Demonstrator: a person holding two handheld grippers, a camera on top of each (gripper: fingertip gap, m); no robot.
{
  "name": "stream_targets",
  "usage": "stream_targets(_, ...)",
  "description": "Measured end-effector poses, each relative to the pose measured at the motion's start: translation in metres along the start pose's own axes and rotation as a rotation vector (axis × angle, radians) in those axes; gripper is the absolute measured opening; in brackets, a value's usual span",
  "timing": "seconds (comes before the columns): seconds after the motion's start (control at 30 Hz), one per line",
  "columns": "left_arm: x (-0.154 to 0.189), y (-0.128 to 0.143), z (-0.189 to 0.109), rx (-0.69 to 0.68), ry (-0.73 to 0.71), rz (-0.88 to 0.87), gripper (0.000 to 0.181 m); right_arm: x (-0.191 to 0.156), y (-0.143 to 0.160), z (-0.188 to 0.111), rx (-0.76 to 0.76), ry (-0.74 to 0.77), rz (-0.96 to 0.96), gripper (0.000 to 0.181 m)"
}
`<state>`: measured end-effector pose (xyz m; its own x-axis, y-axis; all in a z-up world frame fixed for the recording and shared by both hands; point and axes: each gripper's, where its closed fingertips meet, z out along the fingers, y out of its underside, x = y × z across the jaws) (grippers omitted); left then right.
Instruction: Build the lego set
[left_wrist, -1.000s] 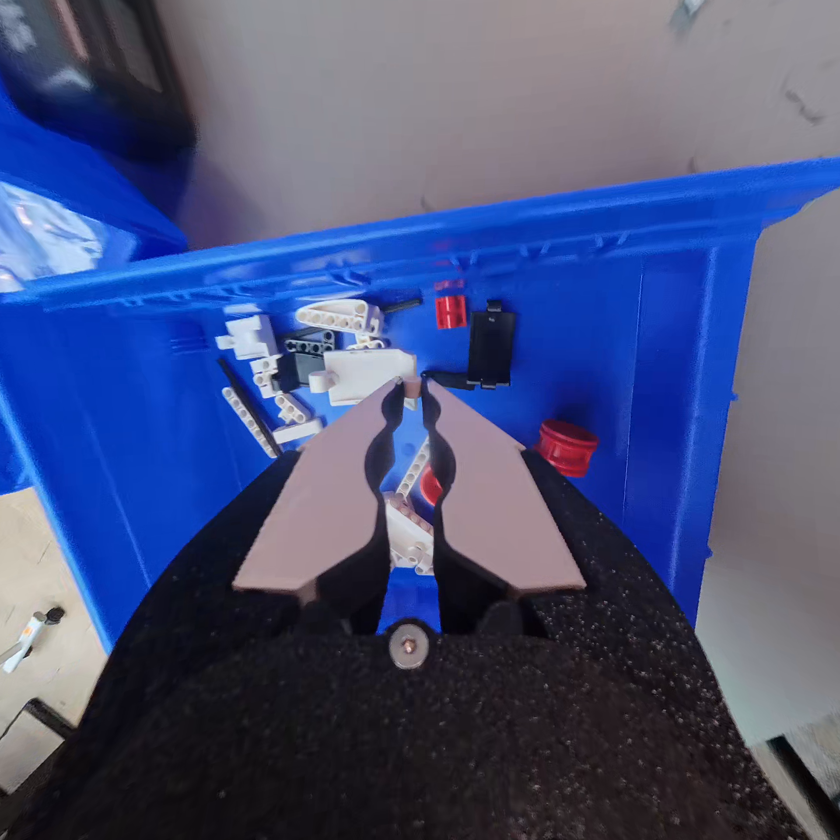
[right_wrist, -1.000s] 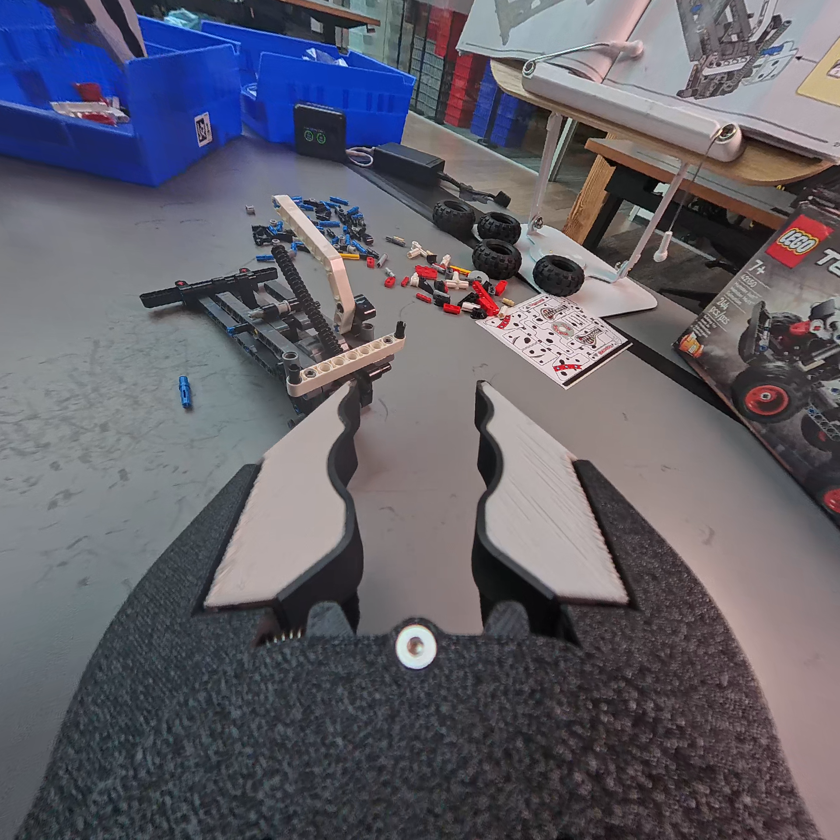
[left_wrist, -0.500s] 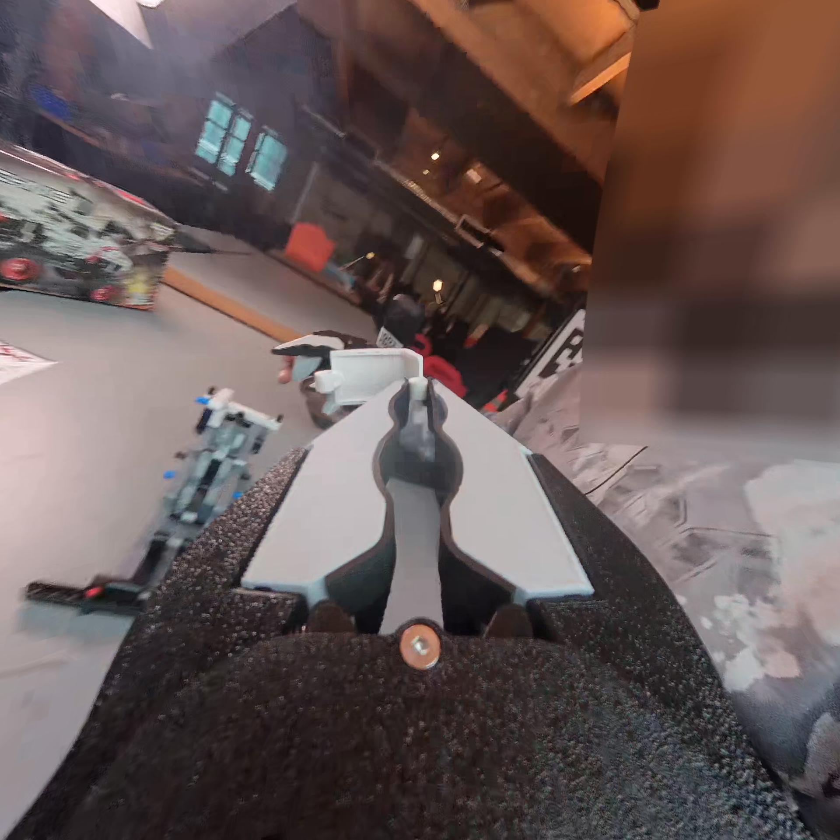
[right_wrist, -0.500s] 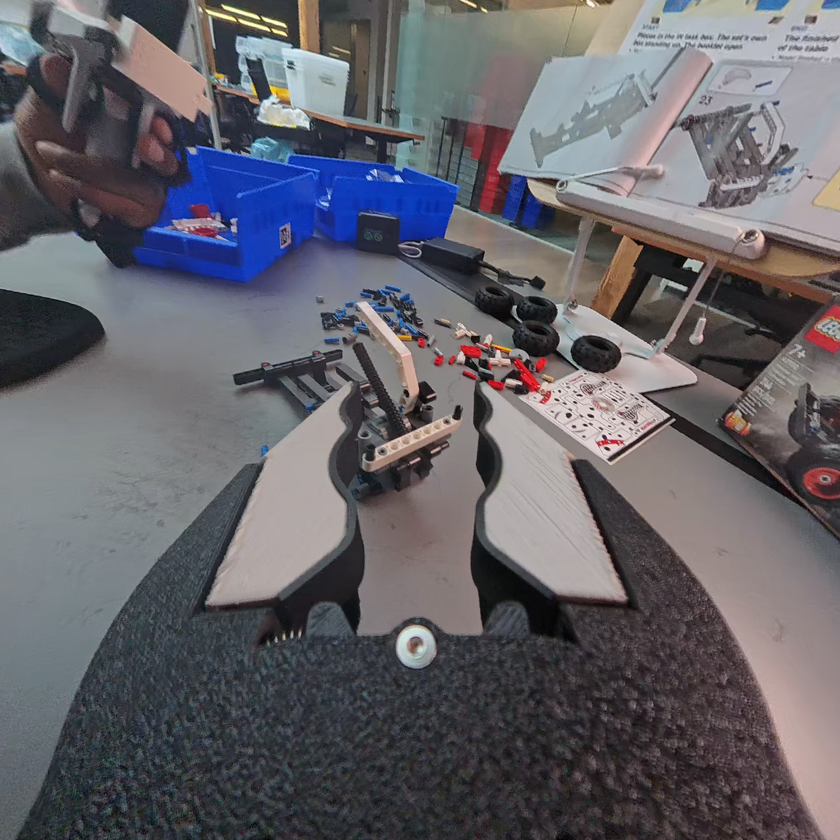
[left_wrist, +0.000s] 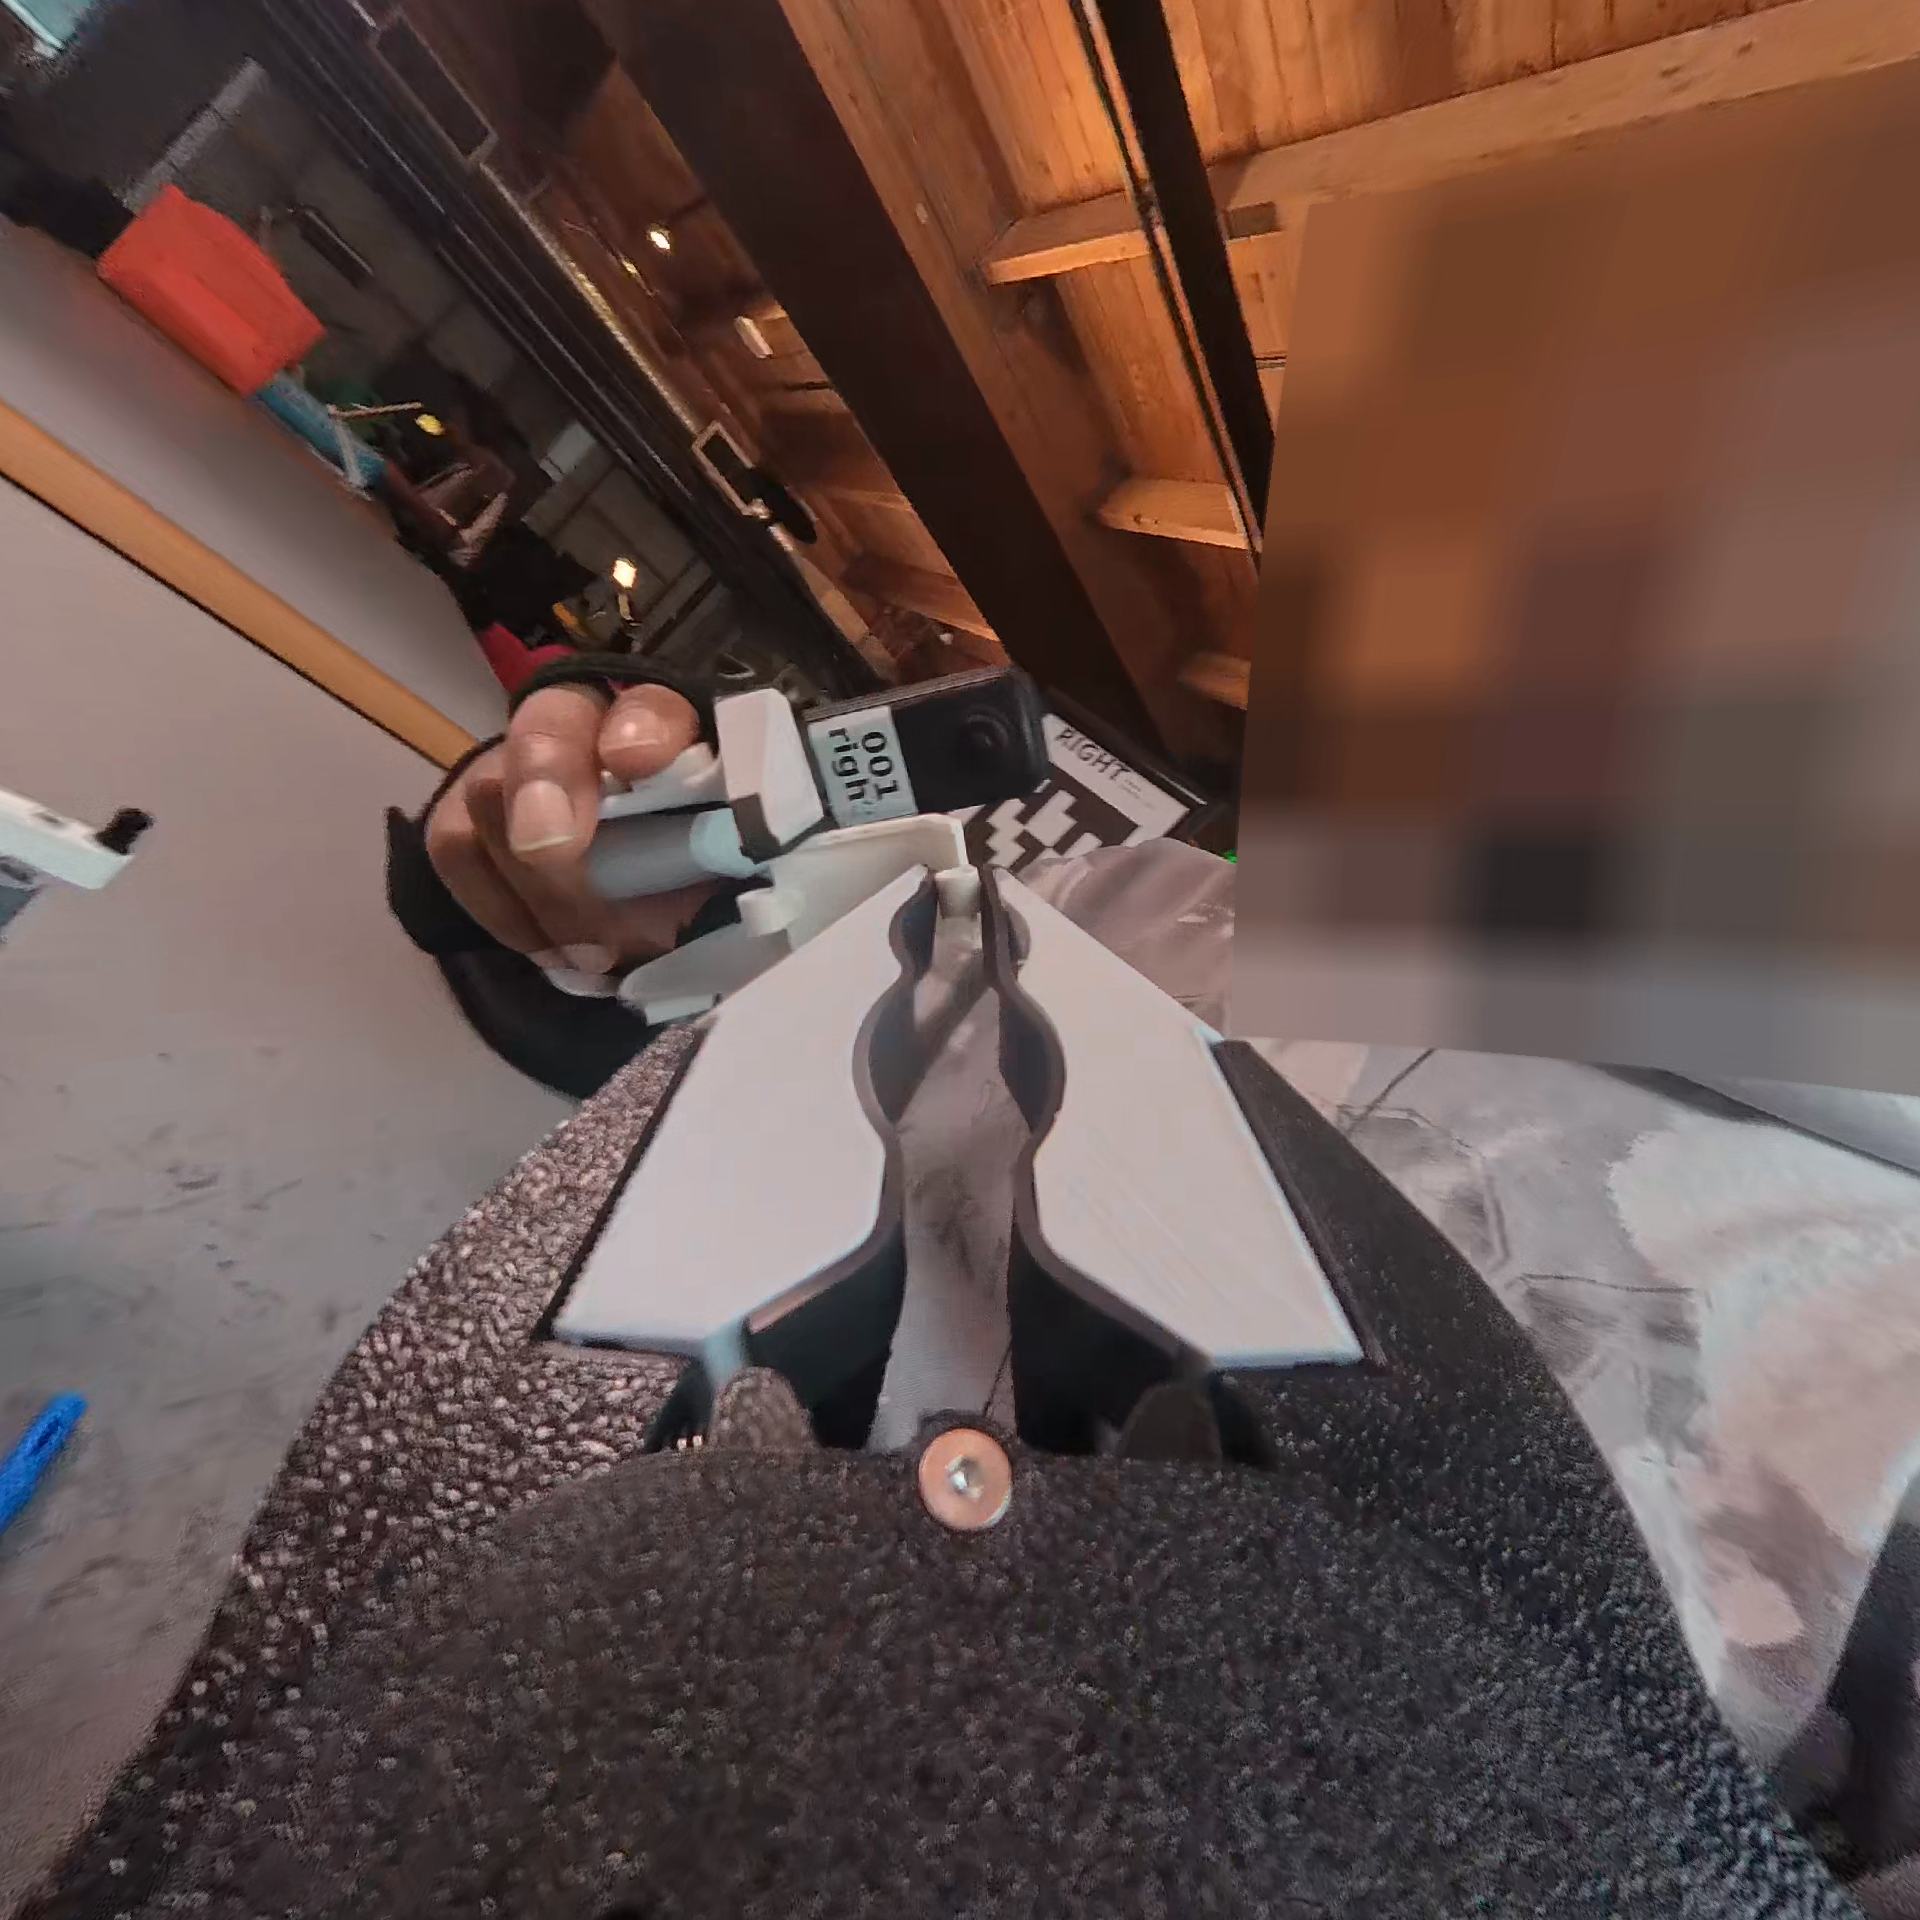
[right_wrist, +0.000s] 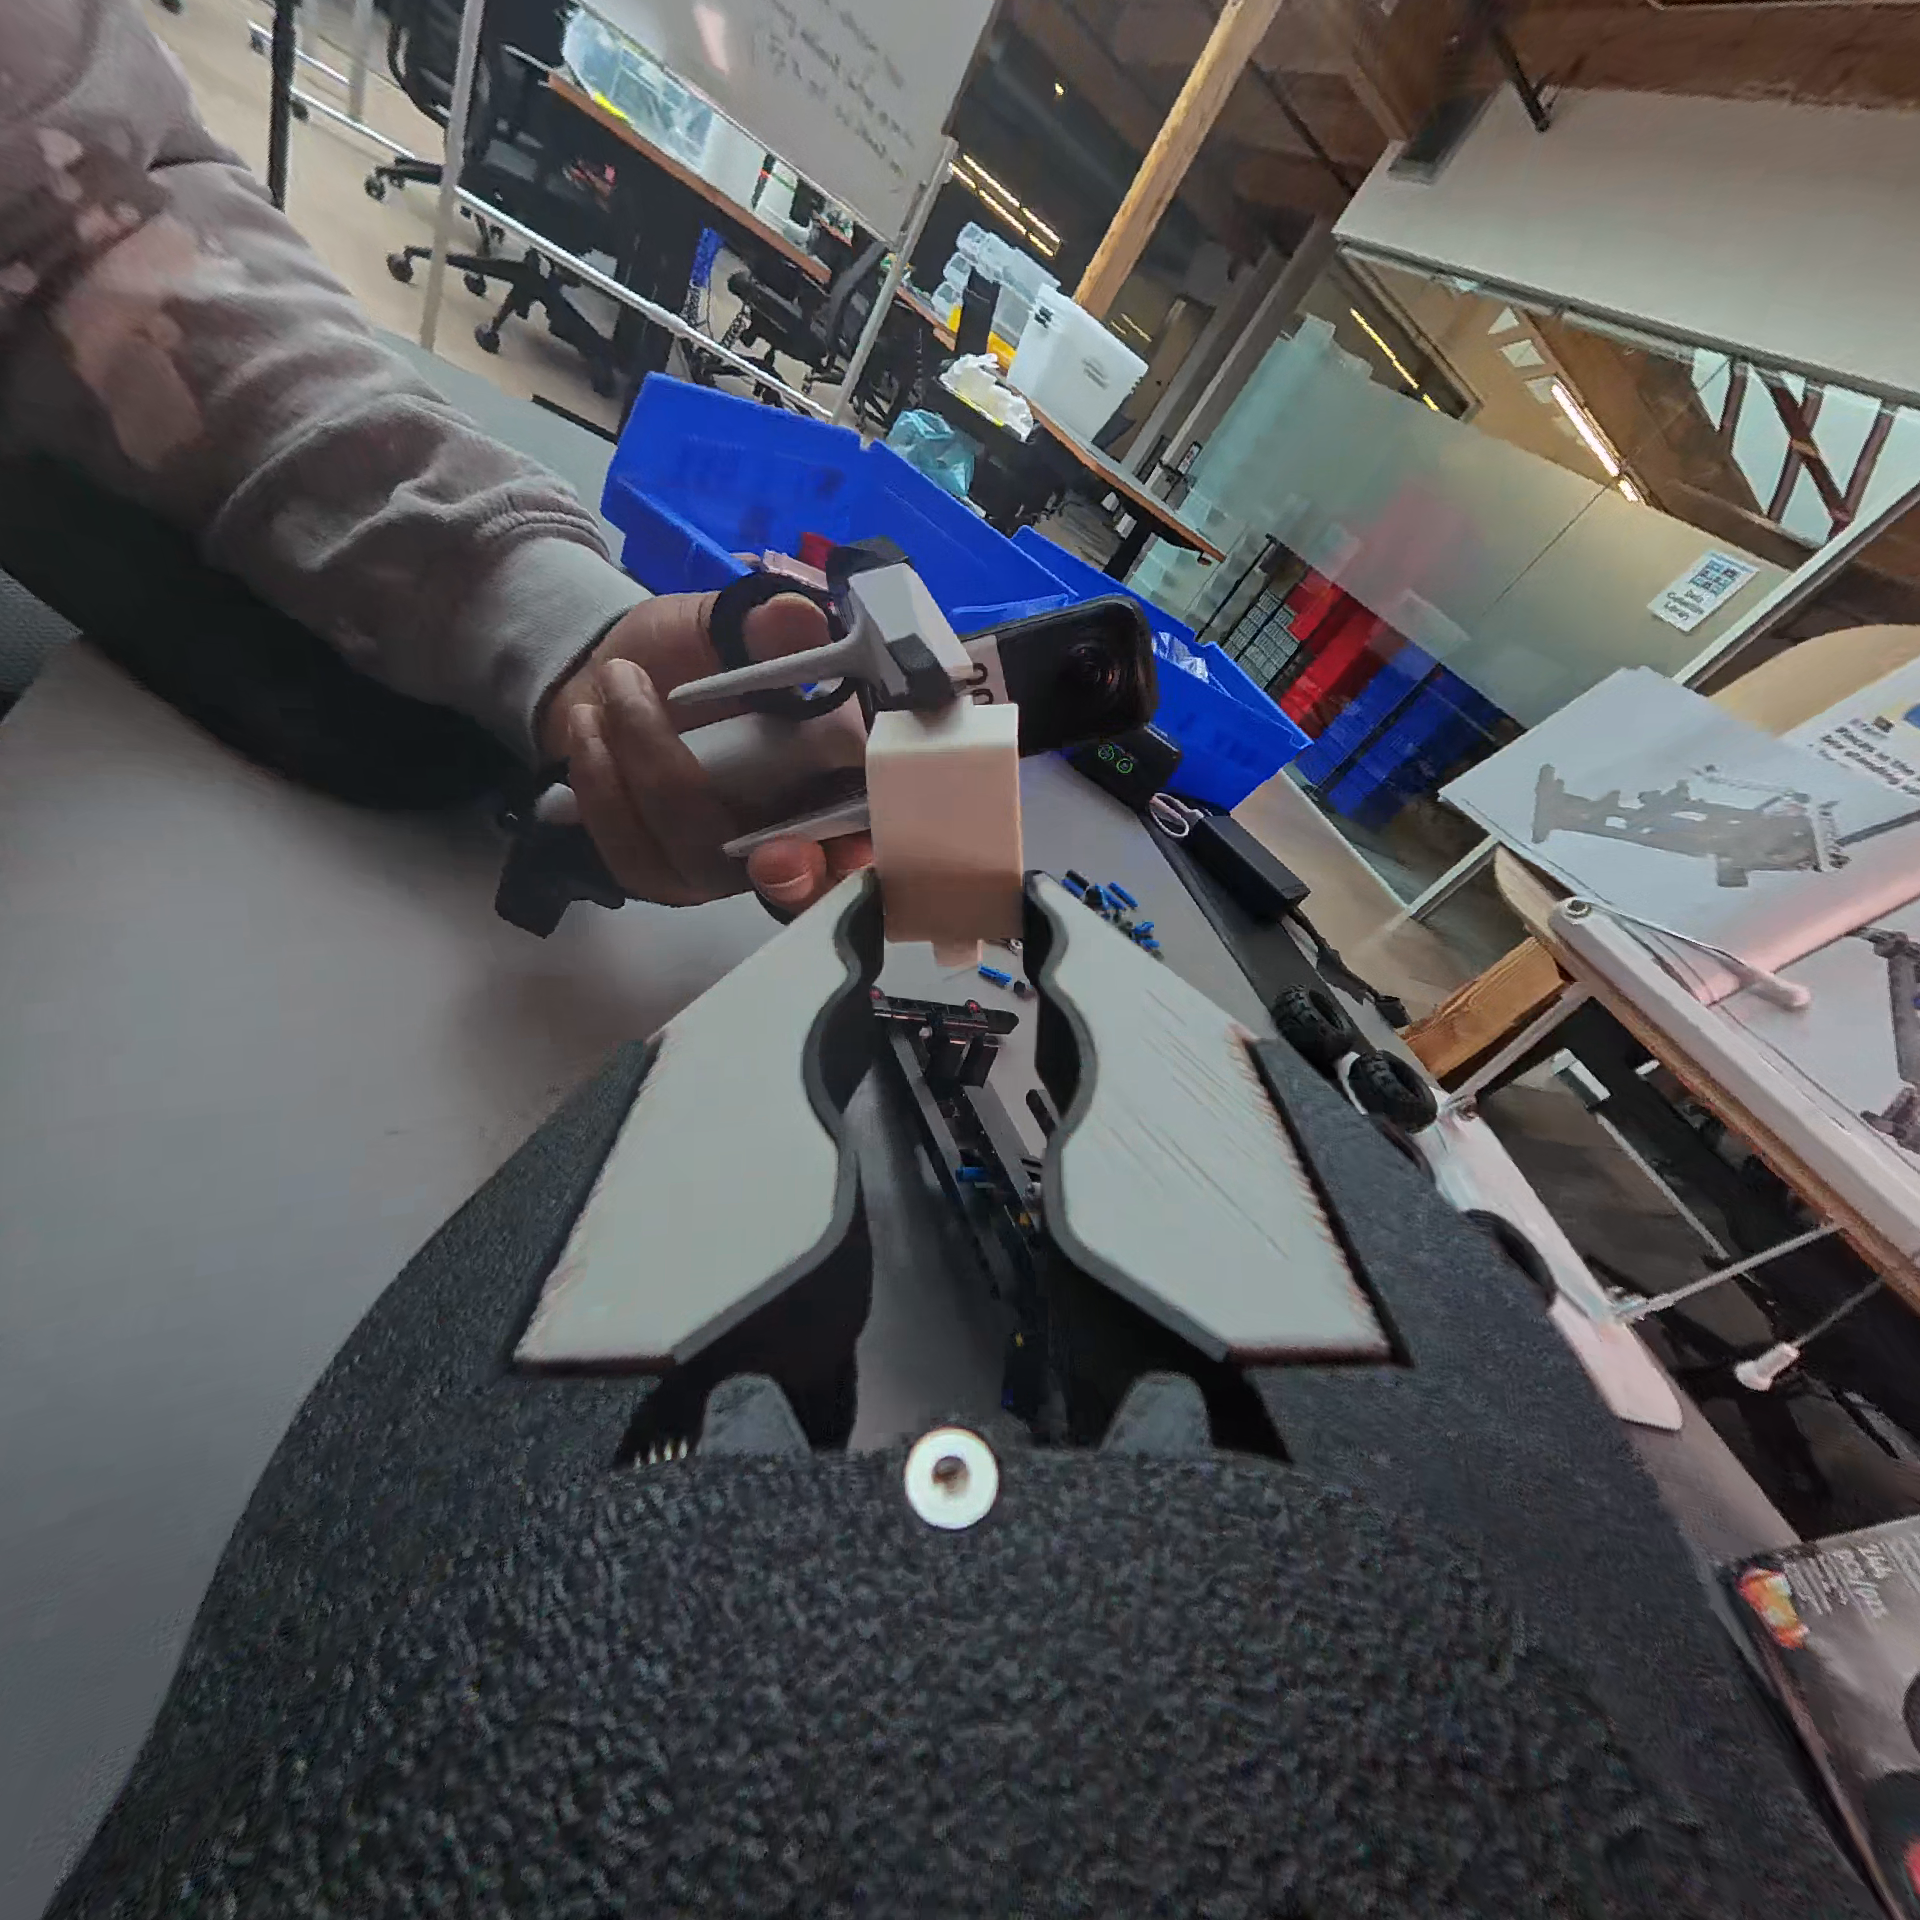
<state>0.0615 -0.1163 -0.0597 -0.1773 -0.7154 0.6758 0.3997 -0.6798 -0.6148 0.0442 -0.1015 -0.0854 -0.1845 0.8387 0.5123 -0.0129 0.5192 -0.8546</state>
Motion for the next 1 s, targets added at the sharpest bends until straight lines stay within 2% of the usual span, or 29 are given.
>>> stream_targets(0.03,-0.010,-0.001,-0.004,0.003,-0.071,0.017,0.008,0.001,0.006,-0.002,-0.025,-0.017,0.040,0.025)
stream_targets(0.13,-0.037,-0.008,-0.024,0.017,-0.279,0.057,0.010,0.003,0.029,-0.007,-0.125,-0.081,0.182,0.025)
stream_targets(0.2,-0.049,-0.007,-0.037,-0.046,-0.434,0.175,0.017,-0.002,0.051,-0.010,-0.225,-0.141,0.261,0.025)
stream_targets(0.3,-0.057,0.007,-0.050,-0.247,-0.593,0.341,0.028,-0.024,0.079,-0.013,-0.361,-0.265,0.345,0.025)
stream_targets(0.43,-0.075,0.040,-0.068,-0.564,-0.772,0.520,0.041,-0.053,0.105,-0.007,-0.539,-0.409,0.313,0.025)
stream_targets(0.53,-0.085,0.067,-0.075,-0.745,-0.816,0.576,0.047,-0.063,0.112,0.002,-0.604,-0.473,0.295,0.025)
stream_targets(0.7,-0.103,0.087,-0.089,-0.900,-0.897,0.617,0.043,-0.073,0.119,0.009,-0.675,-0.544,0.281,0.026)
stream_targets(0.9,-0.109,0.093,-0.089,-0.916,-0.903,0.623,0.036,-0.073,0.118,0.010,-0.663,-0.509,0.294,0.027)
stream_targets(1.0,-0.109,0.093,-0.089,-0.911,-0.897,0.617,0.032,-0.074,0.117,0.007,-0.645,-0.518,0.299,0.038)
